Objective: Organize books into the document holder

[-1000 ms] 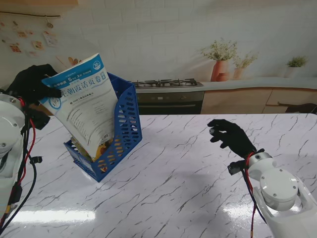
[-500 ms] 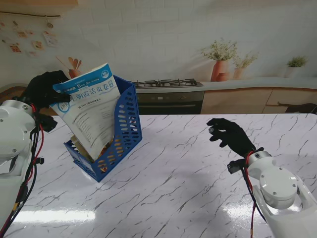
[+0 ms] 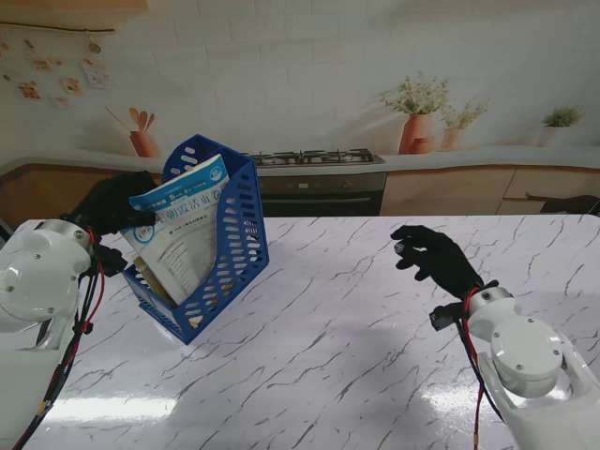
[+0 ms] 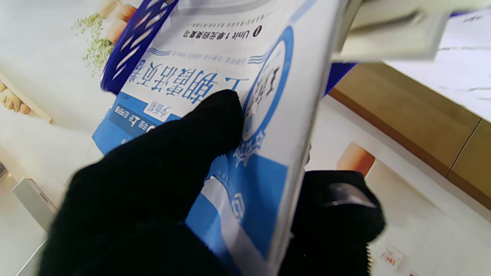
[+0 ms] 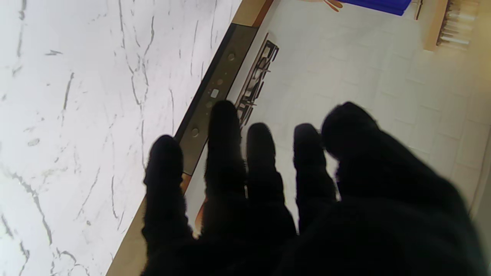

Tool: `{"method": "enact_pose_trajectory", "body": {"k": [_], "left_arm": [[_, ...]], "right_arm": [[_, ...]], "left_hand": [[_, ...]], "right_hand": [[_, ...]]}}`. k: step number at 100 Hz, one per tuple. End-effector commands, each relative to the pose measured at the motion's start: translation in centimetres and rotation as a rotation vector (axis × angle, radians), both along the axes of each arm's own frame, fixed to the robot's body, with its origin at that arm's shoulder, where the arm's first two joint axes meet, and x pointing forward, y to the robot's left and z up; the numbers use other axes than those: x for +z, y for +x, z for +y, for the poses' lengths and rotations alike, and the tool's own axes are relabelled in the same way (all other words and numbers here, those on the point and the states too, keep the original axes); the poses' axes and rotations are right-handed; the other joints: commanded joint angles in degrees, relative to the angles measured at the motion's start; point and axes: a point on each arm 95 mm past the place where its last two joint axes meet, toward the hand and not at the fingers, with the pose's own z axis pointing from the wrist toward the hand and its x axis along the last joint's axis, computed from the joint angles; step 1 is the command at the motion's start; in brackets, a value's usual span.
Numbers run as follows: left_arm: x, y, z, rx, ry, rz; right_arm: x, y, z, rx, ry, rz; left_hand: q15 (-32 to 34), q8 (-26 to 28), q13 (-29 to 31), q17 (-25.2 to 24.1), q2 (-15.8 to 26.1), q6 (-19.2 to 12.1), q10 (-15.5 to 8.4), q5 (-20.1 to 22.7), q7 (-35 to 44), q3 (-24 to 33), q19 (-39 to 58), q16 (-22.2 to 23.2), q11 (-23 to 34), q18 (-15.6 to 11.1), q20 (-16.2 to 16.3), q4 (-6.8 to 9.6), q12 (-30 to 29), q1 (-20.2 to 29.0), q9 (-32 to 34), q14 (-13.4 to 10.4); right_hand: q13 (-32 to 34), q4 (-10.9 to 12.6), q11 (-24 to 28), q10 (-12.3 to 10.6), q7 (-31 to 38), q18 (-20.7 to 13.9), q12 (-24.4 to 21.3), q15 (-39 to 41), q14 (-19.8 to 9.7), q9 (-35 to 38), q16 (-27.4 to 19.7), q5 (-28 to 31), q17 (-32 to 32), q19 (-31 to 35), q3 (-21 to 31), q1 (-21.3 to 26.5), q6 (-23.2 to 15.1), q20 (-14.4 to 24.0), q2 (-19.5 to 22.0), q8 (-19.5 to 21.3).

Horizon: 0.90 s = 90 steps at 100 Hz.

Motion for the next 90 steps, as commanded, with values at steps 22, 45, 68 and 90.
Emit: {"method": "enact_pose_trajectory", "body": {"k": [22,45,68,90], "left_arm": [[-3.8,-0.3,-0.6,-0.043,-0.015,0.081],[-4.6,-0.6,-0.9,-0.050,-0.027,0.096],[-4.1,-1.1,-1.1,-0.031,-0.041,0.063],[-3.3,-1.5,-1.3,-0.037,-0.039,0.064]], "right_arm": [[-0.6,-0.4,0.5,0.001,0.018,0.013],[-0.7,-0.5,0.5,0.004,0.021,0.014],[-0.8,-0.6,0.4,0.006,0.023,0.018],[-0.9,-0.7,0.3,0.004,0.027,0.022]], "left_hand": [[0.55,-0.35,4.25,0.45,3.31,-5.52,-2.55,3.12,3.84,7.17,5.27,0.65,0.52,-5.57,-0.52,2.41,-0.54,5.88,1.82,-2.71],[-4.07,-7.94,0.72,-0.25,3.69,-4.19,2.19,-1.59,1.53,-0.22,0.26,0.54,-9.97,-3.95,-2.96,1.67,-5.51,5.04,2.06,-1.26],[-11.66,-23.37,-12.54,-18.22,5.96,-4.17,3.78,-6.73,-4.52,-10.20,-3.93,-8.56,-9.52,4.74,1.71,-0.14,-14.97,0.43,-3.51,6.37],[-20.47,-40.17,-23.59,-35.54,8.85,-1.34,3.42,-4.91,-19.73,-13.73,-17.28,-13.34,-4.63,9.49,8.08,-0.11,-20.72,-1.89,-12.85,7.16]], "right_hand": [[-1.25,2.09,-0.14,-0.43,-1.57,2.45,-0.17,-0.72,-0.03,-1.07,-0.69,-0.20,-0.94,-0.46,-1.47,0.32,-0.27,-0.45,0.59,1.00],[-0.50,2.10,-0.35,-0.31,-1.62,3.11,-0.25,-0.62,0.37,-0.19,-0.72,0.48,-0.67,-0.21,-0.76,-0.24,-0.56,-0.24,-0.08,1.20],[0.14,1.81,-0.33,-0.54,-1.59,3.15,-0.13,-0.34,0.34,0.45,-0.60,0.92,-0.07,0.38,0.16,-1.20,-0.87,-0.06,-0.47,1.27],[0.11,1.61,-0.06,-0.75,-1.60,2.58,0.07,-0.12,-0.27,0.17,-0.44,0.69,0.15,0.68,0.35,-1.52,-0.72,-0.05,-0.15,1.22]]}}
